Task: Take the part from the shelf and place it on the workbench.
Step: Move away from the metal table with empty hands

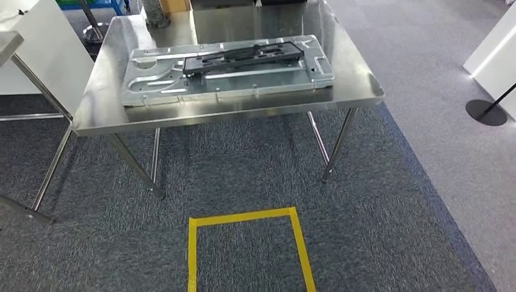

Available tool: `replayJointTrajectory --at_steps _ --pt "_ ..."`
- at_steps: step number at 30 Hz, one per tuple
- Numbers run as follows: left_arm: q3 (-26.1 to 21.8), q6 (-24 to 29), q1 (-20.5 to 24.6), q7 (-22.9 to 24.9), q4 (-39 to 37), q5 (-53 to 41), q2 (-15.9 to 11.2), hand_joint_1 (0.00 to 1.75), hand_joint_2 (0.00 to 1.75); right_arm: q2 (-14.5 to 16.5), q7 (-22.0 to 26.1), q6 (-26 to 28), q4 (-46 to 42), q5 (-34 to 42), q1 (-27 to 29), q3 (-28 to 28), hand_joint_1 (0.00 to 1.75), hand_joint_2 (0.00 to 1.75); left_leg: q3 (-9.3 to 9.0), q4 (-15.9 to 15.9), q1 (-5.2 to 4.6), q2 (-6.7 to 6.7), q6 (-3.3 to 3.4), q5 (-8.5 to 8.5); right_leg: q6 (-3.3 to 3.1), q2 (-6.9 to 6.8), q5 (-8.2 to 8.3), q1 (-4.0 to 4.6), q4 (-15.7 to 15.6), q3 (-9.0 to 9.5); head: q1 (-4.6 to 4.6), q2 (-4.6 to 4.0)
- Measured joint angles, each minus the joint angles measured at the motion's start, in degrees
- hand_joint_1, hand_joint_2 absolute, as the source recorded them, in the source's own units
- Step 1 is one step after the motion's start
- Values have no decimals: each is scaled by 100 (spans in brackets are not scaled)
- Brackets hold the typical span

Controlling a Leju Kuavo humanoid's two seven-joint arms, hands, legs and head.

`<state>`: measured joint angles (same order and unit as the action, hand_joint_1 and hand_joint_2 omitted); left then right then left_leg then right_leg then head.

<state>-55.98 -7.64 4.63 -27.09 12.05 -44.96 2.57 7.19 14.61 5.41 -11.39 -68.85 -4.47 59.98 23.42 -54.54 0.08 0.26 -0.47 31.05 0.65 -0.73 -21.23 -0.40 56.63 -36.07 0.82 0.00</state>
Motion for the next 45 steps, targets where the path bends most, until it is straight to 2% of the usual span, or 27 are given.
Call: replayJointTrajectory --at_steps 2,3,6,7,8,10,12,14,15,17,18,19,21,22,23,24,25,27,29,33,34,36,38,39,40,43,45 --pt "-1 20 -15 29 -1 1 -2 0 0 13 68 -35 7 16 2 0 0 0 69 44 5 21 109 -84 72 9 35 -14 5 -26 -1 0" --pt "-2 28 -22 42 -1 -1 -3 0 0 15 90 -38 8 25 4 0 0 0 130 47 10 35 161 -154 97 21 -112 -21 105 -72 -2 0" --pt "-2 49 -28 64 -1 -4 -3 0 0 17 145 -47 11 54 11 1 0 0 402 47 0 55 251 -387 135 45 -1044 -37 1038 -308 -3 0" --pt "-2 53 -30 71 -1 -6 -4 0 0 18 167 -56 11 70 12 2 0 0 504 35 -11 57 255 -460 143 46 -1224 -37 1394 -353 -2 0" --pt "-2 56 -32 79 -1 -9 -4 0 0 18 190 -67 11 86 12 4 0 0 611 12 -21 61 252 -527 144 46 -1248 -37 1633 -340 -2 0" --pt "-2 51 -32 91 -1 -22 -4 0 0 17 230 -94 11 116 12 11 0 0 827 -58 -36 65 236 -640 121 46 -970 -34 1560 -53 -2 0" --pt "-2 39 -31 100 -1 -43 -1 0 0 16 270 -115 11 135 2 18 0 0 1017 -151 -50 64 207 -729 60 47 -805 -9 810 569 -2 0" --pt "-2 26 -30 105 -1 -58 3 0 0 17 309 -126 11 146 -12 21 0 0 1139 -225 -59 66 153 -817 3 48 -942 27 52 1067 -2 0" --pt "-2 22 -30 107 -1 -63 5 0 0 18 323 -129 11 151 -15 23 0 0 1179 -242 -59 69 120 -867 -21 49 -1004 47 -133 1155 -2 0" --pt "-2 19 -34 110 -1 -69 2 0 0 25 341 -135 15 159 -6 28 0 0 1243 -255 -51 61 53 -919 -86 40 -974 36 -206 1105 -2 0" --pt "-2 19 -40 112 -1 -73 2 0 0 28 349 -136 16 166 0 32 0 0 1287 -326 -44 49 22 -835 -132 30 -927 24 -214 1060 -2 0" --pt "-2 19 -46 114 -1 -79 4 0 0 31 357 -135 18 174 5 35 0 0 1358 -494 -33 36 -10 -657 -173 19 -877 10 -228 1012 -2 0" --pt "-1 19 -55 119 -2 -86 13 0 0 32 371 -134 18 193 8 40 0 0 1570 -1158 6 23 -70 -145 -219 8 -776 13 -227 897 -1 0" --pt "0 19 -56 123 -3 -88 16 0 0 33 375 -133 18 199 10 41 0 0 1670 -1535 21 23 -94 32 -220 7 -728 17 -222 837 -1 0" --pt "0 22 -57 129 -2 -89 17 0 0 33 376 -134 18 203 12 43 0 0 1713 -1807 33 23 -112 87 -215 7 -683 19 -215 779 -1 0" --pt "0 26 -56 136 -2 -89 18 0 0 33 376 -134 18 204 14 44 0 0 1660 -1880 42 23 -122 21 -203 8 -644 19 -205 724 -1 0" --pt "0 33 -56 146 -1 -90 18 0 0 33 375 -135 18 205 17 48 0 0 1488 -1715 49 23 -121 -118 -189 10 -613 18 -192 677 -1 0" --pt "0 50 -46 169 -1 -90 18 0 0 33 375 -139 19 212 17 60 0 0 871 -847 49 21 -85 -331 -152 13 -571 19 -156 605 -1 0" --pt "0 65 -33 191 -1 -87 19 0 0 34 366 -166 20 220 13 74 0 0 447 -163 24 16 -24 -323 -98 8 -537 26 -129 565 -2 0" --pt "-2 77 -34 278 -1 -83 27 0 0 32 279 -344 20 245 2 95 0 0 430 20 23 28 129 -344 32 15 -560 19 -47 511 -2 0" --pt "-2 71 -30 299 -1 -85 32 0 0 29 243 -398 20 266 2 108 0 0 440 46 38 33 172 -378 58 28 -689 16 136 427 -2 0" --pt "-2 52 -23 338 -1 -94 40 0 0 23 106 -482 20 323 4 151 0 0 484 58 39 39 222 -420 92 50 -1101 4 850 97 -3 0" --pt "-2 26 -25 370 -1 -108 41 0 0 19 -73 -525 20 392 13 203 0 87 532 31 28 42 230 -434 116 55 -1355 -9 1528 -203 -3 0" --pt "-2 10 -24 377 -1 -112 44 0 0 16 -147 -534 20 426 18 232 0 131 550 8 27 40 226 -434 121 54 -1318 -15 1585 -215 -3 0" --pt "-2 -4 -23 380 -1 -112 48 0 0 11 -211 -540 20 460 22 264 0 175 563 -20 26 36 219 -429 120 54 -1176 -23 1402 -110 -3 0" --pt "-5 -26 -21 375 -1 -74 68 0 0 -11 -354 -557 20 501 13 333 0 175 590 -110 11 28 157 -387 77 53 -692 -28 255 481 -3 0" --pt "-15 -32 -20 376 -1 -44 77 0 0 -20 -432 -553 20 477 5 346 0 175 615 -146 -4 31 96 -374 25 59 -645 -7 -19 592 -2 0"
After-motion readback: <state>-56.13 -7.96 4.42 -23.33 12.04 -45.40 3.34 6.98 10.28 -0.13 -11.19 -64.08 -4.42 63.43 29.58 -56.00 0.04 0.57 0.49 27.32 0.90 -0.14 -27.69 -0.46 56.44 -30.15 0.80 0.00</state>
